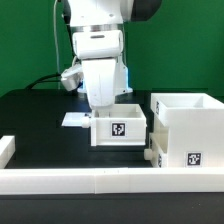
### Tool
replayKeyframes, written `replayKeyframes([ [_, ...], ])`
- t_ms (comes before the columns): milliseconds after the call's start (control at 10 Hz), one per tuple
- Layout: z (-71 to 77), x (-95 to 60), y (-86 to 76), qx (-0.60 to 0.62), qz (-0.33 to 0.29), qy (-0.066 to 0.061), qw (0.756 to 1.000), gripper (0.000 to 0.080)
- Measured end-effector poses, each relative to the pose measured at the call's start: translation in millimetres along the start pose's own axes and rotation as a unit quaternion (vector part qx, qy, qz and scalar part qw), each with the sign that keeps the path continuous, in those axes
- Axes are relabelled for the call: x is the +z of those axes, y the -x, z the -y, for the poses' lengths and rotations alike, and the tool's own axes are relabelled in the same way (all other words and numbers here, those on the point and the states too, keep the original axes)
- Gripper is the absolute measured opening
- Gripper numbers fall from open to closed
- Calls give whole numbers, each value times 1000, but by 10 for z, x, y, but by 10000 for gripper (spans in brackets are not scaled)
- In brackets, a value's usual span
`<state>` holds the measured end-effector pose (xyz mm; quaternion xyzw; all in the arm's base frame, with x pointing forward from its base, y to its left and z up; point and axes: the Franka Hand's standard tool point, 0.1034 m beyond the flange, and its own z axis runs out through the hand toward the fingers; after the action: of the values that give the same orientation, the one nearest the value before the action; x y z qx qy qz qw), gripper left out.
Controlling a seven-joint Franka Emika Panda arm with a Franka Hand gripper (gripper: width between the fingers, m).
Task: Assemble drawer
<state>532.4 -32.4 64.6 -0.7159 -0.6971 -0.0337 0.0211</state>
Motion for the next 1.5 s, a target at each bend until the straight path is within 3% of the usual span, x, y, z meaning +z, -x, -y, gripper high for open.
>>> replayKeyframes([
  [500,0,35,-17,-1,-1,-5,1000,44],
  [800,-128,31,-106,-21,-2,-3,1000,44],
  [1500,-108,78,-129,-22,-4,-6,1000,44],
])
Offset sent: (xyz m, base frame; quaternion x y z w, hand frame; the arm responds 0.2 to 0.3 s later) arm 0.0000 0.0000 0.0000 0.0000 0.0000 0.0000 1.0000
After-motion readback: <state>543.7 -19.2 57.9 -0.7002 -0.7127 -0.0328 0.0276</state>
